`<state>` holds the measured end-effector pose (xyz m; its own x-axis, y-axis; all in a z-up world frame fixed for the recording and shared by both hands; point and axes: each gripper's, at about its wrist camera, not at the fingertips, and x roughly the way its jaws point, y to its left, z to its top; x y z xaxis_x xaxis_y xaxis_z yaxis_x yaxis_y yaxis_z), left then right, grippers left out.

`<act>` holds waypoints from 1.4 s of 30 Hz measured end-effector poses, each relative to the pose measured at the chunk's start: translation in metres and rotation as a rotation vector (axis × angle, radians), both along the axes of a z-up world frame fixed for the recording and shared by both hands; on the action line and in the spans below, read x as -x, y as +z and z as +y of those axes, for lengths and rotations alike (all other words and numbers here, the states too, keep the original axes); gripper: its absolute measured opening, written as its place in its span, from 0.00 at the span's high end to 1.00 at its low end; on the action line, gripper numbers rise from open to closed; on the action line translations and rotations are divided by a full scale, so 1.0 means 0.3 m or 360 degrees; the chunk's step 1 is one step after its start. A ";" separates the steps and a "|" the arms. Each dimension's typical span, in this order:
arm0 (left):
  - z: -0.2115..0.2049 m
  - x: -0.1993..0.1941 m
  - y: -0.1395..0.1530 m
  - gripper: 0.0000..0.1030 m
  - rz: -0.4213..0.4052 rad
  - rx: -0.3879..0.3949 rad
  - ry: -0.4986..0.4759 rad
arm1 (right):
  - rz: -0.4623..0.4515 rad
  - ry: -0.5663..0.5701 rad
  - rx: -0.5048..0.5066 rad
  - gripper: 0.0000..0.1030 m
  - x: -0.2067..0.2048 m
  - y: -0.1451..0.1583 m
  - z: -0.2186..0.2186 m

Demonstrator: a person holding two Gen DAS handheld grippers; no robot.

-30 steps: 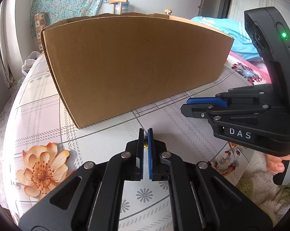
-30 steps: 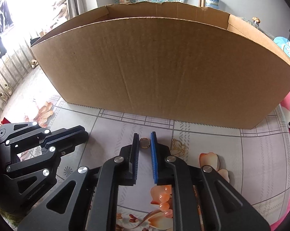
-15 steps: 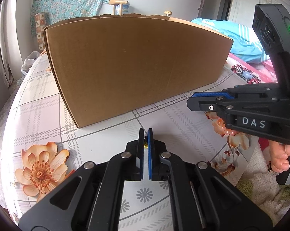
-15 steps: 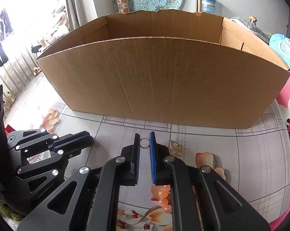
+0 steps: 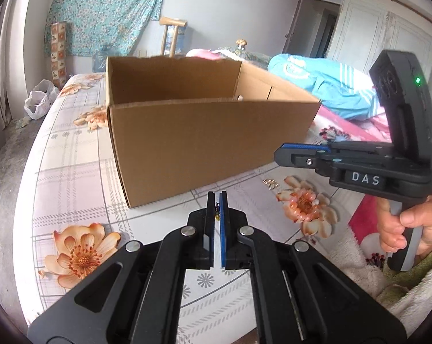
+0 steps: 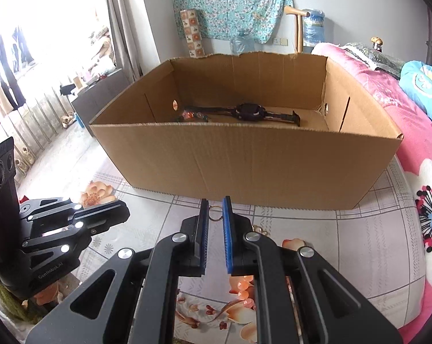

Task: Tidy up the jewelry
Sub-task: 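Carry both gold pieces over the box with the left and right tools, then open both tools to drop the gold pieces into the box and withdraw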

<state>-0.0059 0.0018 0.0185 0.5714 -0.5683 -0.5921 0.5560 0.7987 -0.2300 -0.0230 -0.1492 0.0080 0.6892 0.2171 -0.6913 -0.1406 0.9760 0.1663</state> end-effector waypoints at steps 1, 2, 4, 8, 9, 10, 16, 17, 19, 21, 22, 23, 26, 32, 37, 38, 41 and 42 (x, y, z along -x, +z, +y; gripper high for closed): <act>0.005 0.003 0.034 0.98 -0.0028 0.0030 -0.0008 | -0.0028 0.0005 -0.0009 0.90 0.002 0.025 -0.006; 0.009 0.002 0.071 0.98 -0.0052 0.0067 -0.0028 | -0.0062 0.0011 -0.0011 0.90 0.006 0.052 -0.014; 0.007 -0.016 0.139 0.98 -0.0071 0.0134 -0.0062 | -0.0142 0.0030 -0.0034 0.90 0.010 0.115 -0.040; -0.037 -0.119 0.241 0.98 -0.0065 0.0178 -0.0082 | -0.0277 0.0055 -0.0016 0.90 -0.037 0.226 -0.105; -0.059 -0.156 0.258 0.98 -0.0045 0.0168 -0.0088 | -0.0292 0.0058 -0.0005 0.90 -0.056 0.247 -0.116; -0.081 -0.193 0.270 0.98 -0.0024 0.0162 -0.0092 | -0.0300 0.0069 -0.0001 0.90 -0.082 0.264 -0.135; -0.226 -0.451 0.221 0.98 0.0384 0.0200 -0.0140 | -0.0059 0.0077 -0.0053 0.90 -0.318 0.239 -0.245; -0.250 -0.485 0.200 0.98 0.0447 0.0203 -0.0130 | -0.0007 0.0075 -0.0052 0.90 -0.354 0.220 -0.258; -0.299 -0.536 0.155 0.98 0.0547 0.0187 -0.0134 | 0.0088 0.0060 -0.0072 0.90 -0.419 0.177 -0.286; -0.340 -0.565 0.113 0.98 0.0636 0.0156 -0.0111 | 0.0177 0.0052 -0.0088 0.90 -0.473 0.134 -0.303; -0.361 -0.575 0.100 0.98 0.0649 0.0133 -0.0108 | 0.0206 0.0039 -0.0094 0.90 -0.496 0.117 -0.314; -0.371 -0.574 0.087 0.98 0.0660 0.0121 -0.0106 | 0.0237 0.0033 -0.0090 0.90 -0.514 0.102 -0.320; -0.380 -0.590 0.059 0.96 0.0739 0.0143 -0.0095 | 0.0271 0.0012 -0.0113 0.90 -0.546 0.079 -0.338; -0.357 -0.603 0.051 0.92 0.0760 0.0193 -0.0054 | 0.0238 0.0003 -0.0127 0.90 -0.541 0.093 -0.340; -0.325 -0.592 0.079 0.92 0.0705 0.0209 -0.0034 | 0.0173 -0.0007 -0.0154 0.90 -0.513 0.130 -0.351; -0.318 -0.588 0.086 0.92 0.0688 0.0211 -0.0029 | 0.0155 -0.0007 -0.0156 0.90 -0.504 0.142 -0.351; -0.297 -0.560 0.117 0.91 0.0624 0.0210 -0.0022 | 0.0096 -0.0004 -0.0171 0.90 -0.472 0.182 -0.350; -0.287 -0.544 0.130 0.91 0.0597 0.0214 -0.0022 | 0.0070 -0.0004 -0.0175 0.90 -0.455 0.198 -0.349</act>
